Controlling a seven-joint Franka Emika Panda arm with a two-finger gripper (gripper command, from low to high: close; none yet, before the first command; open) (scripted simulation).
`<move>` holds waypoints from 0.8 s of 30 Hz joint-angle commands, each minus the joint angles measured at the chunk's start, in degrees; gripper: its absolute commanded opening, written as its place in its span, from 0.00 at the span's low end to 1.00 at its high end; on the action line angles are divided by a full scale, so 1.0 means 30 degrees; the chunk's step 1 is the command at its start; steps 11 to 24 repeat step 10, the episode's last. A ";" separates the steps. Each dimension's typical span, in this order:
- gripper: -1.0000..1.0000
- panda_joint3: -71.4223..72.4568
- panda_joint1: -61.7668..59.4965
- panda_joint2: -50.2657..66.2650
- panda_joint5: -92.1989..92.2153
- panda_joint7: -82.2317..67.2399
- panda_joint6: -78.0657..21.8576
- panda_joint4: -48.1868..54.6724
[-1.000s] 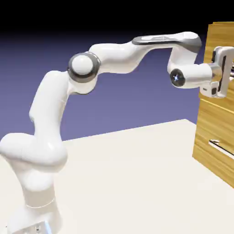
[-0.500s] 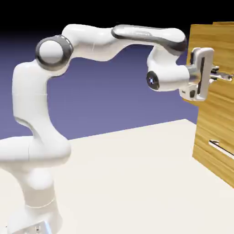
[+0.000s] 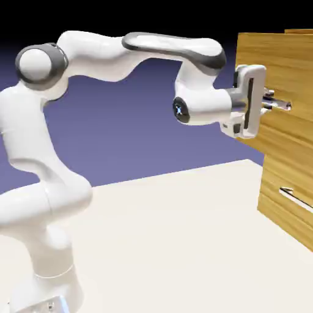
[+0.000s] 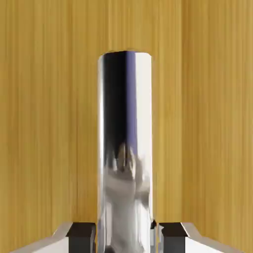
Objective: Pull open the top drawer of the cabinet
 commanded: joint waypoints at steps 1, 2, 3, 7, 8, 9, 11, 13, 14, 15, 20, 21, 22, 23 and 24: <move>0.00 -0.0691 0.0642 -0.0496 -0.0192 0.0382 -0.0188 -0.0613; 0.00 -0.1383 0.1292 -0.1023 -0.0406 0.0765 -0.0385 -0.1254; 0.00 -0.2075 0.1949 -0.1579 -0.0640 0.1154 -0.0575 -0.1927; 1.00 -0.3777 0.3600 -0.3080 -0.1325 0.2134 -0.0994 -0.3698; 1.00 -0.3777 0.3600 -0.3080 -0.1325 0.2134 -0.0994 -0.3698; 1.00 -0.4397 0.4234 -0.3699 -0.1661 0.2496 -0.1077 -0.4390; 1.00 -0.5019 0.4868 -0.4318 -0.1998 0.2859 -0.1160 -0.5082; 1.00 -0.5019 0.4868 -0.4318 -0.1998 0.2859 -0.1160 -0.5082; 1.00 -0.5019 0.4868 -0.4318 -0.1998 0.2859 -0.1160 -0.5082; 1.00 -0.5019 0.4868 -0.4318 -0.1998 0.2859 -0.1160 -0.5082; 1.00 -0.5019 0.4868 -0.4318 -0.1998 0.2859 -0.1160 -0.5082; 1.00 -0.5019 0.4868 -0.4318 -0.1998 0.2859 -0.1160 -0.5082; 1.00 -0.5019 0.4868 -0.4318 -0.1998 0.2859 -0.1160 -0.5082; 1.00 -0.5019 0.4868 -0.4318 -0.1998 0.2859 -0.1160 -0.5082; 1.00 -0.5019 0.4868 -0.4318 -0.1998 0.2859 -0.1160 -0.5082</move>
